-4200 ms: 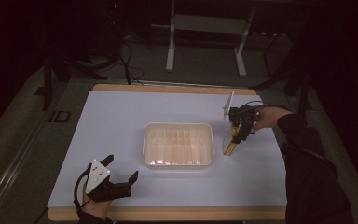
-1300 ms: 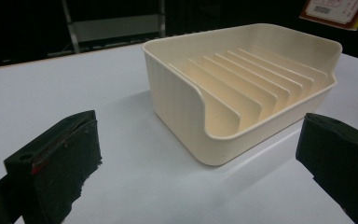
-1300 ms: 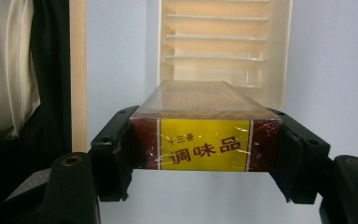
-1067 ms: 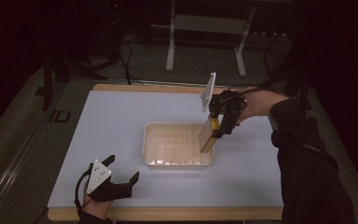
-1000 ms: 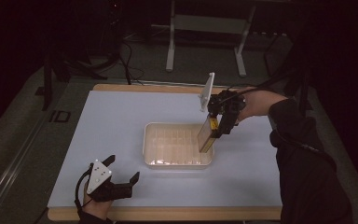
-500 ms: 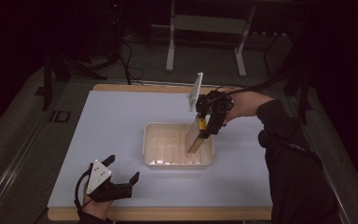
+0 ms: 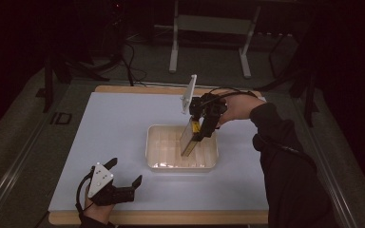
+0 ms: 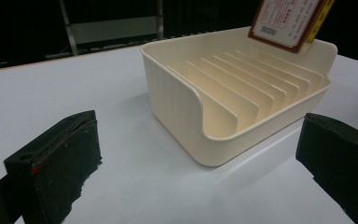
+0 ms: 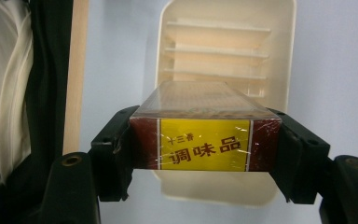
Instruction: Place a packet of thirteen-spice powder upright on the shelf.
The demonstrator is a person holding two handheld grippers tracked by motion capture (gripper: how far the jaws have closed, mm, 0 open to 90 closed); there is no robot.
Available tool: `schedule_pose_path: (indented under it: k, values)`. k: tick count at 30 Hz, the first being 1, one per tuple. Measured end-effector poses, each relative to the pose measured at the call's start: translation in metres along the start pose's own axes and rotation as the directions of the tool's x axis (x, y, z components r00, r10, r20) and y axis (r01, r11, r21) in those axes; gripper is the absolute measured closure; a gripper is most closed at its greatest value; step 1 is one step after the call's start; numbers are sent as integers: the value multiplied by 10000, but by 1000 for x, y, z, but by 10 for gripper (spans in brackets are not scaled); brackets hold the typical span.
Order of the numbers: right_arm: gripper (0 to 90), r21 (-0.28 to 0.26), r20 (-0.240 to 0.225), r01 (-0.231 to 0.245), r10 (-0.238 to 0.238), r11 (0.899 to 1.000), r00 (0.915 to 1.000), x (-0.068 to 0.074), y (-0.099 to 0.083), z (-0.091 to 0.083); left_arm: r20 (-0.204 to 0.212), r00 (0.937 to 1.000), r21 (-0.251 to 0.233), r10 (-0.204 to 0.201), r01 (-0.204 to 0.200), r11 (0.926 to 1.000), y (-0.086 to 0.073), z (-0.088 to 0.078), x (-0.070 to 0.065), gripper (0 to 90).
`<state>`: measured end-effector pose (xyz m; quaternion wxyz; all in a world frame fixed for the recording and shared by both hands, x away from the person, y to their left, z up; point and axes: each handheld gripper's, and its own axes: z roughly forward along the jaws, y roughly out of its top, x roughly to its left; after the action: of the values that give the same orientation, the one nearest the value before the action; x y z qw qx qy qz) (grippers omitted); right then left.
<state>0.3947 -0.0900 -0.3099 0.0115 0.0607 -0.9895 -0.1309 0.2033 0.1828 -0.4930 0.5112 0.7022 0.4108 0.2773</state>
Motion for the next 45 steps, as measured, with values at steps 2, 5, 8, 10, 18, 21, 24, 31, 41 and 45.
schedule_pose_path:
  k: [2,5,8,10,18,21,24,31,41,45]
  values:
    - [321,-102,-42,113,-114,9999,9999,-1,3,2,3,10000,-8,2,-2,10000,0,0,0,0]
    - [321,-197,-53,140,-141,9997,9999,-3,7,5,7,10000,-8,-9,9,10000,0,0,0,0]
    - [321,-289,-60,198,-200,9994,9998,-4,10,7,19,10000,-21,-25,25,10000,0,-1,0,0]
    - [320,-435,-95,186,-190,9989,9998,-6,13,11,28,10000,-20,-16,16,10000,0,-1,0,0]
    - [321,-1046,-30,117,-121,9944,9999,-13,12,20,44,10000,-27,-28,28,10000,0,0,0,0]
    - [320,-1201,-61,-22,15,9928,10000,-18,9,25,48,10000,-7,4,-4,10000,0,-1,0,0]
    - [321,-1253,-105,-118,105,9921,9999,-21,7,31,24,10000,-11,-1,1,10000,0,-1,1,0]
    - [321,-1095,-182,-365,347,9933,9992,-27,3,42,46,10000,18,16,-16,10000,0,0,1,0]
    - [320,-976,-311,-477,449,9941,9985,-30,2,52,56,10000,10,-22,22,10000,0,0,0,0]
    - [320,-855,-377,-556,525,9948,9979,-31,4,57,63,10000,19,18,-18,10000,0,0,0,0]
